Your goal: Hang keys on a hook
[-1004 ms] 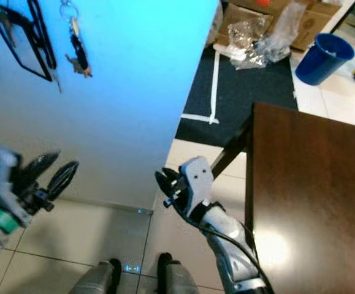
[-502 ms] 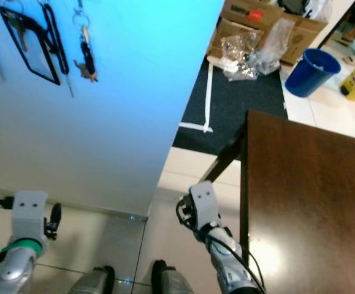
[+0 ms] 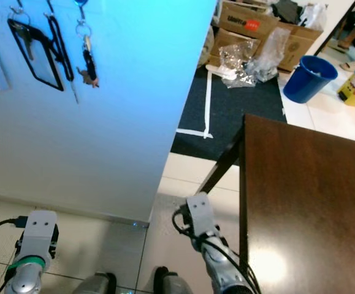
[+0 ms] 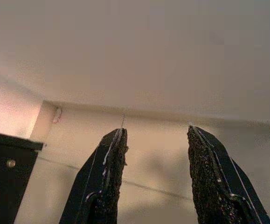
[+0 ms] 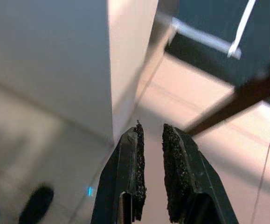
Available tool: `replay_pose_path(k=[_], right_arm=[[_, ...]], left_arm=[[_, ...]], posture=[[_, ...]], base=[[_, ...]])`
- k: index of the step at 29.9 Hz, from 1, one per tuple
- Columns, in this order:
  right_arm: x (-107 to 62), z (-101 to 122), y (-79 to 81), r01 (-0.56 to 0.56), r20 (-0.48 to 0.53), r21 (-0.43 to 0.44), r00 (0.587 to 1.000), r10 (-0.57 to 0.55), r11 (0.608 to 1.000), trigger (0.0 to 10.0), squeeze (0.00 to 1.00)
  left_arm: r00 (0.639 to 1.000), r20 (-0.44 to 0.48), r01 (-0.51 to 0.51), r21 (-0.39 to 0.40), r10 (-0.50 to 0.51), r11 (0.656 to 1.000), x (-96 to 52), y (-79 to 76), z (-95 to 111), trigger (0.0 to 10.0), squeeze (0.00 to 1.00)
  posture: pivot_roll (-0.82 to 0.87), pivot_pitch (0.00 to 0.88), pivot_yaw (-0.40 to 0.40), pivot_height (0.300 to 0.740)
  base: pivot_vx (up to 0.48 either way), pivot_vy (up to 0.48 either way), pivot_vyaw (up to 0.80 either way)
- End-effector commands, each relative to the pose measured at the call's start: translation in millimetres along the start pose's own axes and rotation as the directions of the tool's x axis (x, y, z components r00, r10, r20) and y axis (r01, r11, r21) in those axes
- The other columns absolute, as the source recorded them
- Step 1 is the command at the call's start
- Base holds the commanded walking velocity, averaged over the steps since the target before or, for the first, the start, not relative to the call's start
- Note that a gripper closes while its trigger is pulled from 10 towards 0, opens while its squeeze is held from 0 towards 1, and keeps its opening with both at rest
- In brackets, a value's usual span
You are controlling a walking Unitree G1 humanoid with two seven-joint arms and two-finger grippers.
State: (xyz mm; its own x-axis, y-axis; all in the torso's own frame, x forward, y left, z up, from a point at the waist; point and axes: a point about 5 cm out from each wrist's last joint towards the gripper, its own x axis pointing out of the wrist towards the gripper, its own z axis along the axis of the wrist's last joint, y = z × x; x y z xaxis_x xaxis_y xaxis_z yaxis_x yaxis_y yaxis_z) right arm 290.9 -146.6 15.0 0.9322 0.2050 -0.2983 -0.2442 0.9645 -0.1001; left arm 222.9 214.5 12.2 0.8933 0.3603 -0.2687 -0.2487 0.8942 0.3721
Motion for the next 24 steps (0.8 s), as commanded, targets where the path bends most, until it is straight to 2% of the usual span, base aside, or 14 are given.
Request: replay_pose_path(k=[1,2,5,9,10,14,17,18,19,20,21,24], right_arm=[[3.1,13,-10.2,0.031,0.07,0.027,0.997,-0.033,0.999,10.0,0.0],[3.1,13,-10.2,0.031,0.07,0.027,0.997,-0.033,0.999,10.0,0.0],[5.1,27,-13.9,0.032,0.148,0.031,0.988,-0.037,0.999,10.0,0.0],[3.2,27,-13.1,0.03,0.164,0.043,0.986,-0.036,0.999,10.0,0.0],[-12.0,20,-9.4,0.011,0.198,0.053,0.98,-0.021,0.999,10.0,0.0],[-20.3,20,-7.0,0.006,0.228,0.057,0.974,-0.019,0.998,10.0,0.0],[-16.6,40,-2.6,-0.011,0.314,0.026,0.949,0.002,1.0,10.0,0.0],[-16.6,40,-2.6,-0.011,0.314,0.026,0.949,0.002,1.0,10.0,0.0],[-10.8,59,-1.0,-0.02,0.372,0.019,0.928,0.011,1.0,10.0,0.0],[-10.8,59,-1.0,-0.02,0.372,0.019,0.928,0.011,1.0,10.0,0.0],[-4.8,76,-1.8,-0.021,0.409,0.026,0.912,0.008,0.999,10.0,0.0],[-3.3,80,-2.6,-0.02,0.417,0.028,0.909,0.007,0.999,10.0,0.0]], left_arm=[[0.997,0.082,-0.01,-0.037,0.013,0.999,-1.4,5.3,17,10.0,0.0],[0.997,0.082,-0.01,-0.037,0.013,0.999,-1.4,5.3,17,10.0,0.0],[0.982,0.189,0.006,-0.052,0.004,0.999,-2.7,12.1,37,10.0,0.0],[0.976,0.218,0.01,-0.056,0.003,0.998,-4.8,15.7,41,10.0,0.0],[0.97,0.243,-0.003,-0.116,0.031,0.993,-12.3,23.6,52,10.0,0.0],[0.966,0.257,-0.003,-0.155,0.044,0.988,-16.8,25.4,58,10.0,0.0],[0.954,0.297,0.021,-0.192,0.038,0.981,-20.3,19.1,78,10.0,0.0],[0.954,0.297,0.021,-0.192,0.038,0.981,-20.3,19.1,78,10.0,0.0],[0.938,0.347,0.053,-0.186,0.016,0.981,-22.4,15.1,94,10.0,0.0],[0.938,0.347,0.053,-0.186,0.016,0.981,-22.4,15.1,94,10.0,0.0],[0.921,0.389,0.067,-0.177,0.007,0.982,-23.9,15.3,109,10.0,0.0],[0.916,0.401,0.074,-0.176,0.003,0.981,-24.5,15.9,114,10.0,0.0]], posture=[[0.14,0.112,-0.032,0.74],[0.14,0.112,-0.032,0.74],[0.15,0.115,-0.04,0.74],[0.16,0.109,-0.045,0.74],[0.17,0.105,-0.055,0.74],[0.18,0.114,-0.053,0.74],[0.19,0.118,-0.05,0.74],[0.19,0.118,-0.05,0.74],[0.2,0.126,-0.054,0.74],[0.2,0.126,-0.054,0.74],[0.21,0.136,-0.067,0.74],[0.22,0.136,-0.068,0.74]], base=[[0.0,0.0,0.0],[0.0,0.0,0.0],[0.0,0.0,0.0],[0.0,0.0,0.0],[0.0,0.0,0.0],[0.0,0.0,0.0],[0.0,0.0,0.0],[0.0,0.0,0.0],[0.0,0.0,0.0],[0.0,0.0,0.0],[0.0,0.0,0.0],[0.0,0.0,0.0]])
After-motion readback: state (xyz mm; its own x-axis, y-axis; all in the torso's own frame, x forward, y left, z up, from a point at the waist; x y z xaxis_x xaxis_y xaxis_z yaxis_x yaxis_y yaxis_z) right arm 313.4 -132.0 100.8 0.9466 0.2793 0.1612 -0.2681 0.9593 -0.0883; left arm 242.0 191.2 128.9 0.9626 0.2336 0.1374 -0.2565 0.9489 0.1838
